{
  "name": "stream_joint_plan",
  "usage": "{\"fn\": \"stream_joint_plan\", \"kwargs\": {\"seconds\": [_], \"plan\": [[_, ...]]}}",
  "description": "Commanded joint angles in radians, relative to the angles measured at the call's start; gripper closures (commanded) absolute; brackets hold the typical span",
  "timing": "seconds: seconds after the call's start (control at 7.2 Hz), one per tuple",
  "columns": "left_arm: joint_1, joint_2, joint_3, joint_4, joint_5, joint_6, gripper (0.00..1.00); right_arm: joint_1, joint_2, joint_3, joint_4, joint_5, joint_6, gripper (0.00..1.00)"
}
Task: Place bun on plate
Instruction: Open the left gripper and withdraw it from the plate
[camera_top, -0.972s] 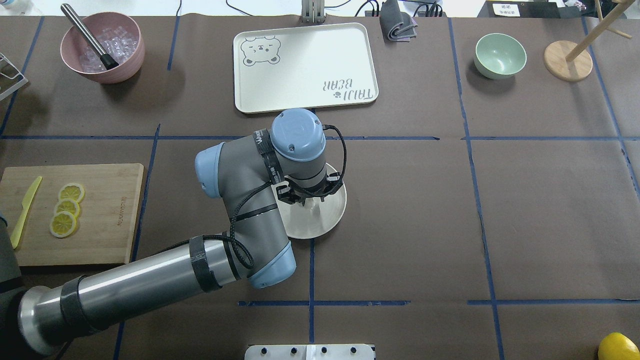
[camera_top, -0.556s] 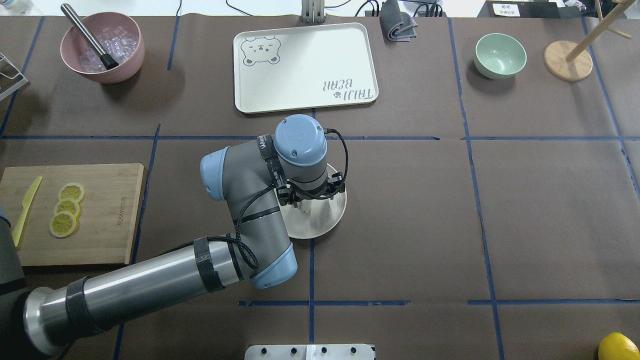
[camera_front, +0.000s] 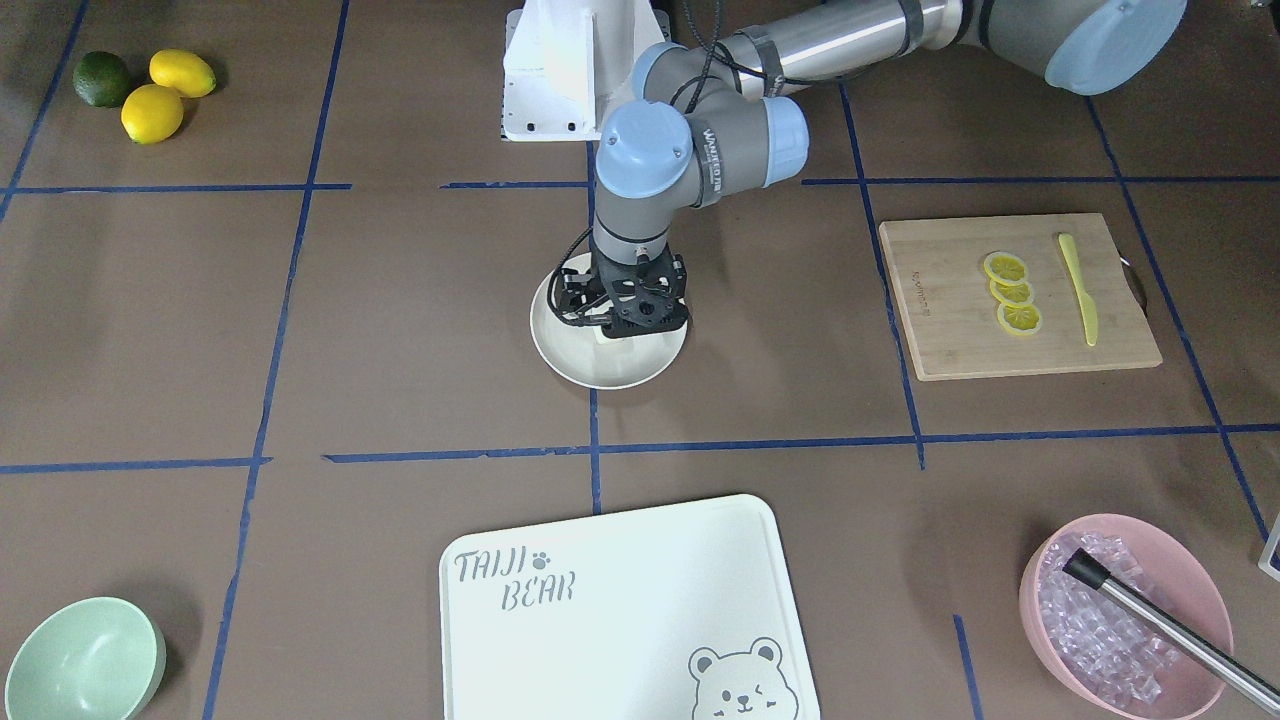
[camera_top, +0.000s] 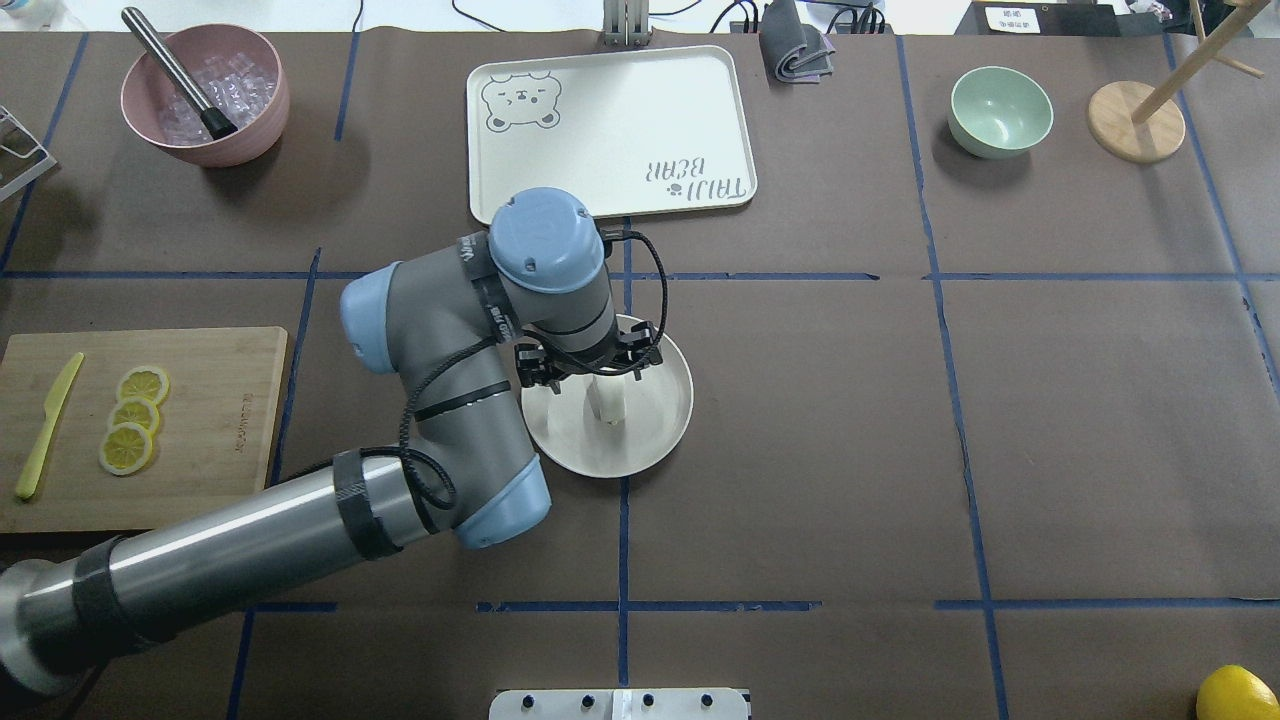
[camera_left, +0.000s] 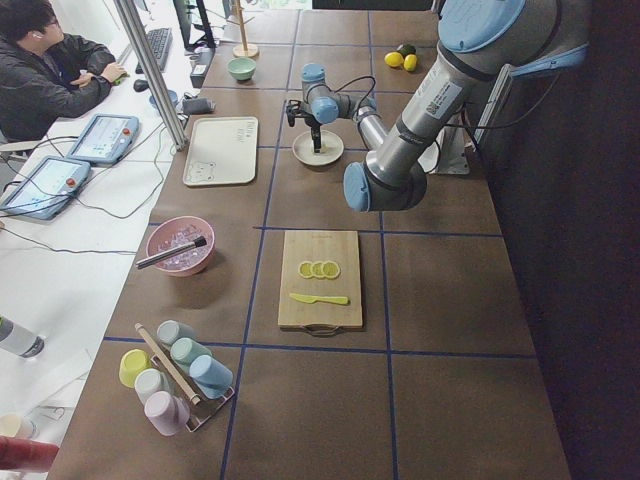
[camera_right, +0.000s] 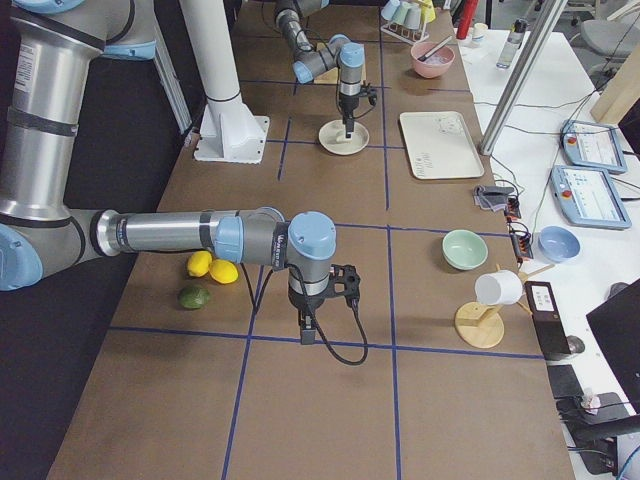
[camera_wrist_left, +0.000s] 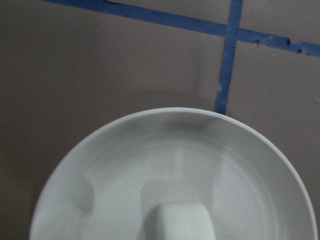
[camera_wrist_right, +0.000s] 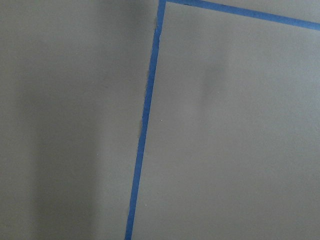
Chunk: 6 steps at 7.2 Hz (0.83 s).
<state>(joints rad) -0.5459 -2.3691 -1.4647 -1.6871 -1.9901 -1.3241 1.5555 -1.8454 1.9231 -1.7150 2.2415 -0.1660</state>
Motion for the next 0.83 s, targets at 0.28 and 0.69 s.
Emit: {"fn": "stream_joint_plan", "kwargs": {"seconds": [0.28,0.69], "plan": [[-0.250,0.389,-0.354,0.153,-0.200,0.635,0.00,0.000,-0.002,-0.001,0.000,0.004,-0.001,0.00],[-0.627,0.728,-0.408,0.151,-0.388,1.112,0.00,0.000,-0.005,-0.004,0.000,0.004,-0.003,0.00]]}}
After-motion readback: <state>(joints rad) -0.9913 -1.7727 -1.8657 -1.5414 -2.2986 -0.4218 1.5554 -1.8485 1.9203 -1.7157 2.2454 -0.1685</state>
